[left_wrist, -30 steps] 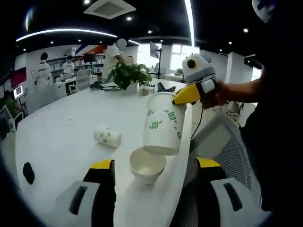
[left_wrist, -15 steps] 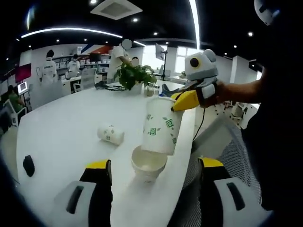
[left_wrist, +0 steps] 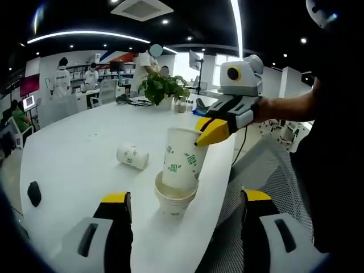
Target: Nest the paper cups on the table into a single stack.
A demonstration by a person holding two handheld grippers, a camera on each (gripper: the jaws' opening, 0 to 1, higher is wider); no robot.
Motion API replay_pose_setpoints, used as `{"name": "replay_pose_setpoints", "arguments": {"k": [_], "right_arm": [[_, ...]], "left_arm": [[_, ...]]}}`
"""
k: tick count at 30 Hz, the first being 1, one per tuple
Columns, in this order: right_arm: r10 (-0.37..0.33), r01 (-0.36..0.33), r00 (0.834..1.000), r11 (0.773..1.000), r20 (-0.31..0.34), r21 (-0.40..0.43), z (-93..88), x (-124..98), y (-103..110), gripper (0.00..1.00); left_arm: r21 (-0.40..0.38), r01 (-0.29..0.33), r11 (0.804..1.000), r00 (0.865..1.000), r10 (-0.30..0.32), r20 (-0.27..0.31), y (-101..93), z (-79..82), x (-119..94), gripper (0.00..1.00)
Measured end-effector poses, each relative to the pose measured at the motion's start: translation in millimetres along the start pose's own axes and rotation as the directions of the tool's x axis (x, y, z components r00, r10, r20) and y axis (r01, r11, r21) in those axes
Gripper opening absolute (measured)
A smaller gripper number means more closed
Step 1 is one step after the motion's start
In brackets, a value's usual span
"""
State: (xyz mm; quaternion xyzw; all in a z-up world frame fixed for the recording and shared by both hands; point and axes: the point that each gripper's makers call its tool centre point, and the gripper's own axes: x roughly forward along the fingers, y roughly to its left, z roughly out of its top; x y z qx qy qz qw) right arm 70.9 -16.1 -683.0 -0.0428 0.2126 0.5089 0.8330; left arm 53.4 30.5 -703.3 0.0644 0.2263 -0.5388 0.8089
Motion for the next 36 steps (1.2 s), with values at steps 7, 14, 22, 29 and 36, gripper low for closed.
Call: {"name": "replay_pose_setpoints", "arguments": {"k": [7,14,22,29,36], "right_arm": [[-0.006,0.004,0.999,0.999,-0.041,-0.054,-8.3,9,4,0.00],[-0.010,0.003,0.998,0.995,-0.069,-0.096,-13.9,16,8,0.00],[-0.011,-0.002,0.995,0.992,-0.103,-0.124,-20.7,23,8,0.00],[-0.006,-0.014,0.990,0.989,-0.139,-0.145,-29.2,27,8,0.00],[0.000,-0.029,0.985,0.986,-0.170,-0.164,-38.7,34,9,0.00]], "left_arm": [[-0.003,0.000,1.000,1.000,0.000,-0.007,-3.3,-3.3,-1,0.77],[-0.003,-0.003,1.000,1.000,0.003,-0.012,-3.4,-4.8,-1,0.76],[-0.002,-0.002,1.000,1.000,0.002,-0.021,-4.1,-8.2,-2,0.75],[0.001,-0.001,1.000,0.999,0.001,-0.034,-4.8,-11.9,-1,0.75],[-0.001,-0.009,1.000,0.999,0.009,-0.033,-4.3,-12.9,-2,0.74]]}}
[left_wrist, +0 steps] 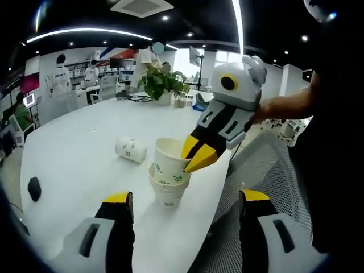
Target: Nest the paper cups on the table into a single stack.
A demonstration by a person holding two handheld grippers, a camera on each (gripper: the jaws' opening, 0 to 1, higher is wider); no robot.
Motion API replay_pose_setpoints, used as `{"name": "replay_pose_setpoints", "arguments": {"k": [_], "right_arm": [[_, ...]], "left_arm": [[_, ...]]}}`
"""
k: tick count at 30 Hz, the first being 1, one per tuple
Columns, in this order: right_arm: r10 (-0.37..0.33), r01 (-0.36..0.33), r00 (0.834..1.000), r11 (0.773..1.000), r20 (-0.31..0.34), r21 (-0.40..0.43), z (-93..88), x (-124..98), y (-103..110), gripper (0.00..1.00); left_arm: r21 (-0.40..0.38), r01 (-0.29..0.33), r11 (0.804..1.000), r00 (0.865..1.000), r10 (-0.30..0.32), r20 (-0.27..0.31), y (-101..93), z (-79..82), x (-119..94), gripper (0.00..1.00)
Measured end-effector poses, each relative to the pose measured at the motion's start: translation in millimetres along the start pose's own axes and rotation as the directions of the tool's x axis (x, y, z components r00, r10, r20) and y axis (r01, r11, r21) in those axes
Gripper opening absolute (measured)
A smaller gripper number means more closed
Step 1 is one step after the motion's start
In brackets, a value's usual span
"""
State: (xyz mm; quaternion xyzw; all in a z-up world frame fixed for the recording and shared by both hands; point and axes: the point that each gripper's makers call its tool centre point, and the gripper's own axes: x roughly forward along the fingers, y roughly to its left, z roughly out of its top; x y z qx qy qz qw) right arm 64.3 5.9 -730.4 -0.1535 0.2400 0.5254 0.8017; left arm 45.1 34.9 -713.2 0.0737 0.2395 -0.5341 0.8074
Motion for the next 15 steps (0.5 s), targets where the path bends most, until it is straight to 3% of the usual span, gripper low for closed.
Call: {"name": "replay_pose_setpoints", "arguments": {"k": [15], "right_arm": [[0.031,-0.031,0.999,0.999,-0.029,0.022,-17.7,19,6,0.01]], "left_arm": [[0.007,-0.005,1.000,1.000,0.004,0.022,0.1,2.4,-3,0.79]]}}
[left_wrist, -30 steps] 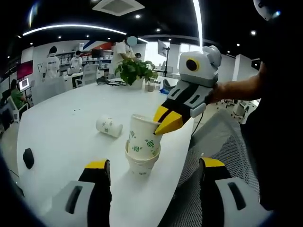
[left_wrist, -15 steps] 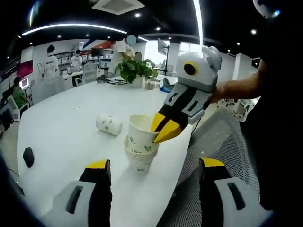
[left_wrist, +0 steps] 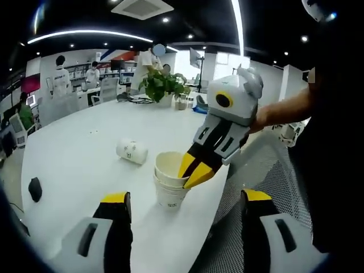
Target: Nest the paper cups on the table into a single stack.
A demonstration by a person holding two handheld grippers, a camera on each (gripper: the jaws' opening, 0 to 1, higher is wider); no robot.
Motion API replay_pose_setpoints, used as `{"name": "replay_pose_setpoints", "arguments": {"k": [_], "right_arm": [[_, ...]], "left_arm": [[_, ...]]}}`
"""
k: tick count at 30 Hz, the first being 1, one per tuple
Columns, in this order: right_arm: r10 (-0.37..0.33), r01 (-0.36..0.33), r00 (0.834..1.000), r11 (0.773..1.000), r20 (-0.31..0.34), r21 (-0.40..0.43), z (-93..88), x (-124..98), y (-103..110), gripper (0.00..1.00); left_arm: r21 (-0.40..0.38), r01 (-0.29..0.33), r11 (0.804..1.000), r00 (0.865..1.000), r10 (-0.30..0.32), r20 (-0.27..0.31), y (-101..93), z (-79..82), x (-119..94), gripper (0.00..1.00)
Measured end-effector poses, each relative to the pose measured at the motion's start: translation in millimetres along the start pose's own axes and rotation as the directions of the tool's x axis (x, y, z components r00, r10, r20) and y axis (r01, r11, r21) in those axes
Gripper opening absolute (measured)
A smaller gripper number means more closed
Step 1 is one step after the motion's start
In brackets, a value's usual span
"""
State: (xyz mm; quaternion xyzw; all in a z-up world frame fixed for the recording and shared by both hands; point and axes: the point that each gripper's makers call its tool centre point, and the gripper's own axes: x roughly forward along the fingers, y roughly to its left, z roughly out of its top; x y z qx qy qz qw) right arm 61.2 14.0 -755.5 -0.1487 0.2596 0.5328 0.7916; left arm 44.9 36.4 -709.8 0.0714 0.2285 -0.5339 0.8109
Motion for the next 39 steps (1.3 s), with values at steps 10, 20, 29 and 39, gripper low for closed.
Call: {"name": "replay_pose_setpoints", "arguments": {"k": [10,20,29,39], "right_arm": [[0.011,-0.011,1.000,1.000,0.003,-0.001,-0.8,9,2,0.02],[0.025,-0.025,1.000,1.000,0.016,0.008,-1.9,9,0,0.02],[0.029,-0.029,1.000,1.000,-0.012,-0.010,-9.8,11,1,0.06],[0.018,-0.018,1.000,1.000,0.017,-0.011,-0.3,10,2,0.10]], "left_arm": [[-0.003,-0.012,1.000,1.000,0.012,-0.009,0.5,-6.1,-1,0.80],[-0.006,-0.014,1.000,1.000,0.014,-0.016,-1.0,-9.9,-2,0.79],[-0.004,-0.017,1.000,1.000,0.017,-0.010,-0.3,-7.2,0,0.80],[-0.012,-0.039,0.999,0.999,0.039,-0.004,7.1,-5.3,-5,0.79]]}}
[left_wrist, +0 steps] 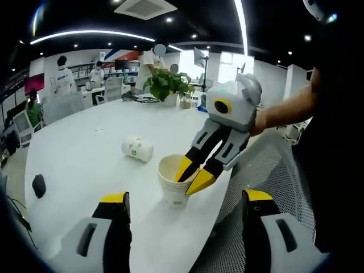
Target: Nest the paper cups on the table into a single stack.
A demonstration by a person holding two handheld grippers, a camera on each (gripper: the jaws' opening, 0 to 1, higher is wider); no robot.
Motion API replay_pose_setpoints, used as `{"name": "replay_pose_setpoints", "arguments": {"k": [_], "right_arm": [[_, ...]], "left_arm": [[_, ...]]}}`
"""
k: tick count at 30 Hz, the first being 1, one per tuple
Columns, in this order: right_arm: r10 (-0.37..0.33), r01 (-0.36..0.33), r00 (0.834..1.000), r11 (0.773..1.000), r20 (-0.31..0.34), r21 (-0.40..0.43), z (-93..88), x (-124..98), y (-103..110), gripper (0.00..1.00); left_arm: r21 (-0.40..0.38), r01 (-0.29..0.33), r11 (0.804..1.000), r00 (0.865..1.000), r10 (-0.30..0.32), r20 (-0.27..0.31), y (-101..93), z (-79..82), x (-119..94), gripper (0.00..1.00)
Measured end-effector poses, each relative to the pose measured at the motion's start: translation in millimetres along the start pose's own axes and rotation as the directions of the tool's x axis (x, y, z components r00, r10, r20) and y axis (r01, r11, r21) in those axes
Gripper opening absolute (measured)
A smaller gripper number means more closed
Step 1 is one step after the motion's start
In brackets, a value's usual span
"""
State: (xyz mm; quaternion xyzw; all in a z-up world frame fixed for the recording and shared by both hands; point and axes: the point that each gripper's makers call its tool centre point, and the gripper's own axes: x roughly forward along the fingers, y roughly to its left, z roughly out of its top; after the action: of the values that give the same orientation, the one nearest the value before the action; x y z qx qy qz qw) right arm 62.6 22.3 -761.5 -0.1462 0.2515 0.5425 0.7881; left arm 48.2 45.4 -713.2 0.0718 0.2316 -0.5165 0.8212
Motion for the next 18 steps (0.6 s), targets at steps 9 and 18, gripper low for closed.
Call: {"name": "replay_pose_setpoints", "arguments": {"k": [9,18], "right_arm": [[-0.048,0.048,0.998,0.999,0.047,0.015,8.4,-17,-7,0.19],[-0.121,0.118,0.990,0.992,0.072,0.046,6.5,-35,-18,0.34]], "left_arm": [[-0.021,-0.034,0.999,0.999,0.035,0.032,12.6,9.2,1,0.79],[-0.011,-0.044,0.999,0.998,0.044,0.042,22.5,19.5,6,0.80]]}}
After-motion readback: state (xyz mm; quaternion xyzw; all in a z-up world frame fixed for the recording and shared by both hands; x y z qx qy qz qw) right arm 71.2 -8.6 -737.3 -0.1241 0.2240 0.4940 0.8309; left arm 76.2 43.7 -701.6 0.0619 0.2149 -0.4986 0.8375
